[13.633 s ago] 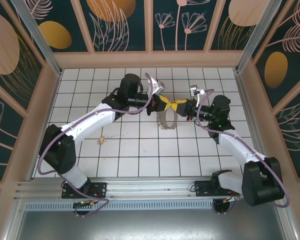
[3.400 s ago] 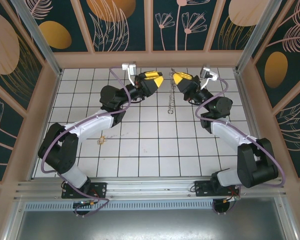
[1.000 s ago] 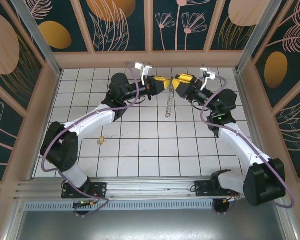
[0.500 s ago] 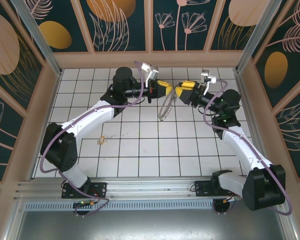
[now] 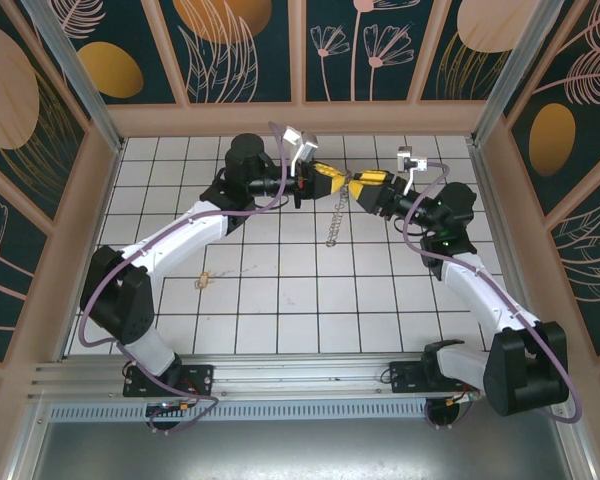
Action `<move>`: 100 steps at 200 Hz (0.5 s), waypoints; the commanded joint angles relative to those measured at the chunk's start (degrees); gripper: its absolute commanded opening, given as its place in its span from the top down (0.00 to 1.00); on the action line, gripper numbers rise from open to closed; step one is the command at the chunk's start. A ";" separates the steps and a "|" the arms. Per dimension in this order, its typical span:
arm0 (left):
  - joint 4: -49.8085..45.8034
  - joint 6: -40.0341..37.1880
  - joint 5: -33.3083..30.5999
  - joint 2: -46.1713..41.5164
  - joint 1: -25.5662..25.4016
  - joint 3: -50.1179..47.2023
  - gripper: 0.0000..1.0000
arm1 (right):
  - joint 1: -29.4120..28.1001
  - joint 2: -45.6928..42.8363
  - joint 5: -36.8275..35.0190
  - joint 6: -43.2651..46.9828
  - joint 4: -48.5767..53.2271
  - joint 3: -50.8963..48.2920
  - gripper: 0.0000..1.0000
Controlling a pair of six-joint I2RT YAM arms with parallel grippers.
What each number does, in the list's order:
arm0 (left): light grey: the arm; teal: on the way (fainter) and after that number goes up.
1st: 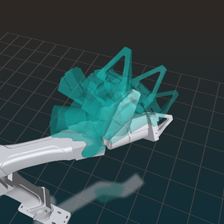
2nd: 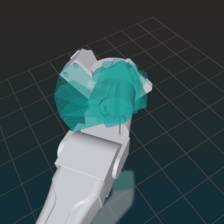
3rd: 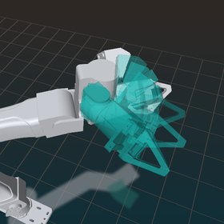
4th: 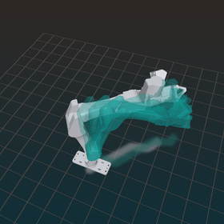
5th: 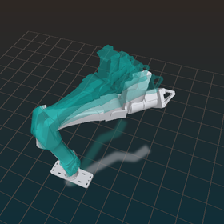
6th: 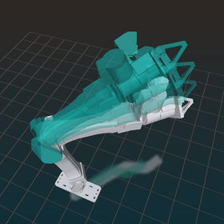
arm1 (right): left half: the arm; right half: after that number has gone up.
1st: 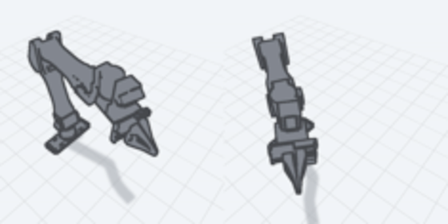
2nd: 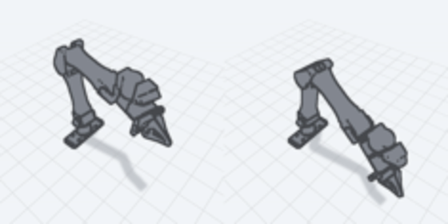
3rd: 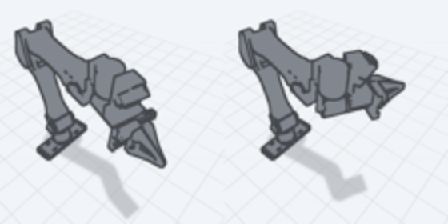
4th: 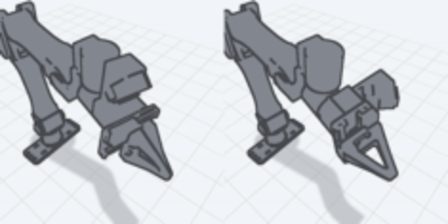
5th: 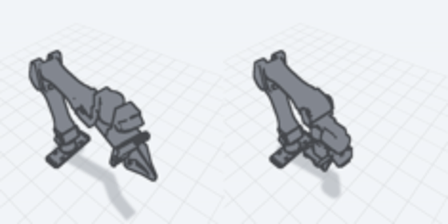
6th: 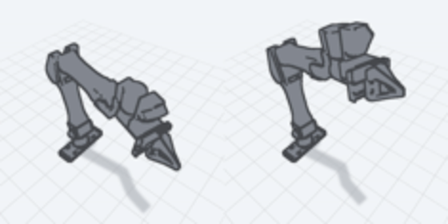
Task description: Put the keys on the keyring
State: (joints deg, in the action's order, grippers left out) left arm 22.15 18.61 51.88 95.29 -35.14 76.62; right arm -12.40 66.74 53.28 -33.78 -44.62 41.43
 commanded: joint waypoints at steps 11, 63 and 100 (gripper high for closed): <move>4.51 1.62 2.26 -2.65 0.47 0.55 1.00 | 0.21 0.88 1.01 -1.65 -4.82 -0.47 0.55; 6.54 3.39 3.32 -1.95 0.42 -0.24 1.00 | -0.43 2.61 1.13 -3.24 -8.10 -0.35 0.63; 7.48 4.18 3.84 -1.29 0.44 -0.50 1.00 | -1.30 3.30 1.13 -3.09 -8.38 0.42 0.66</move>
State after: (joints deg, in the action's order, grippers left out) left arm 25.06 21.50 53.82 94.76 -34.85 76.27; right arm -13.02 69.36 53.56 -36.49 -49.47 41.34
